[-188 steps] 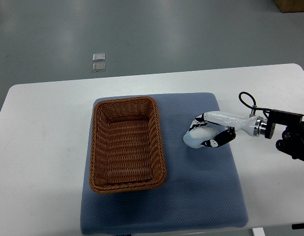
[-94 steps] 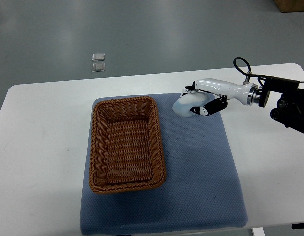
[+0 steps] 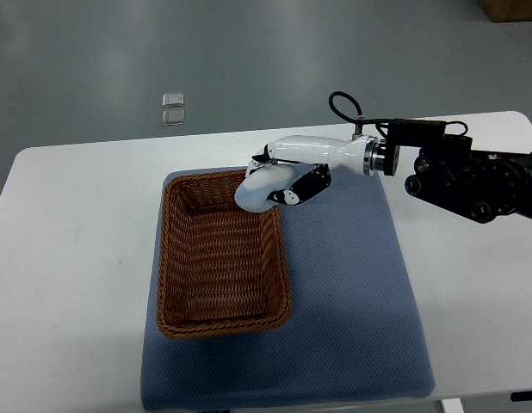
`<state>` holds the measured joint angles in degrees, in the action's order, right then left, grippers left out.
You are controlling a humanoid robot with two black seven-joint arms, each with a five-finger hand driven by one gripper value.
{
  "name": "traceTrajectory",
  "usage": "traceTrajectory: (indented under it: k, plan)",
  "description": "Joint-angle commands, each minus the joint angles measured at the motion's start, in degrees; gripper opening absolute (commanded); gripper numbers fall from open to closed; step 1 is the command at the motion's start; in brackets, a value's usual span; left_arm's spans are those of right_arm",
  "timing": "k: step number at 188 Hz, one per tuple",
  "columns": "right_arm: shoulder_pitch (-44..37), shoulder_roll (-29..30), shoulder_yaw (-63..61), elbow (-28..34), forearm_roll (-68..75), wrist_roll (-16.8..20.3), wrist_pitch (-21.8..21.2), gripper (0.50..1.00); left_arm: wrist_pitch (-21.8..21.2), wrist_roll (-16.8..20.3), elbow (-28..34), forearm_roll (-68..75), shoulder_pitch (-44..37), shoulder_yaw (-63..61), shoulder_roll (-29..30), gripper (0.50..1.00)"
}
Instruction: Place blue toy in brown basket
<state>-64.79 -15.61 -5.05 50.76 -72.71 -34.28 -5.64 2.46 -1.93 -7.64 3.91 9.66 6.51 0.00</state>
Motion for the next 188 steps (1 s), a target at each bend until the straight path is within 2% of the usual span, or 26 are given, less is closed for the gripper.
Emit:
traceTrajectory:
  k: [1, 13, 29, 63, 80, 126, 150, 188]
  plan:
    - [-0.9, 2.3, 0.6, -1.3, 0.0, 0.0, -0.4, 0.531, 0.0, 0.1, 0.0, 0.0, 0.0, 0.0, 0.0, 1.0]
    - [-1.0, 3.5, 0.8, -1.5, 0.0, 0.0, -0.7, 0.543, 0.0, 0.1, 0.0, 0.0, 0.1, 0.0, 0.0, 1.0]
    - [-1.0, 4.6, 1.2, -2.6, 0.0, 0.0, -0.6, 0.592, 0.0, 0.0, 0.0, 0.0, 0.3, 0.0, 0.0, 1.0]
    - [-0.4, 6.1, 1.1, -3.4, 0.0, 0.0, -0.4, 0.805, 0.0, 0.1, -0.1, 0.0, 0.4, 0.1, 0.0, 1.0]
    - [-0.1, 6.0, 1.0, -3.4, 0.0, 0.0, -0.4, 0.86, 0.0, 0.0, -0.2, 0.0, 0.4, 0.1, 0.0, 1.0]
    - [1.2, 4.7, -1.0, -4.4, 2.1, 0.2, 0.9, 0.866, 0.0, 0.0, -0.2, 0.0, 0.4, 0.0, 0.0, 1.0]
    - [3.4, 3.5, -4.2, -7.9, 9.2, 0.5, 2.0, 0.866, 0.0, 0.1, -0.2, 0.0, 0.4, 0.1, 0.0, 1.0]
    - [8.4, 0.3, -12.3, -14.3, 28.0, 1.8, 0.5, 0.866, 0.0, 0.0, -0.3, 0.0, 0.4, 0.1, 0.0, 1.0]
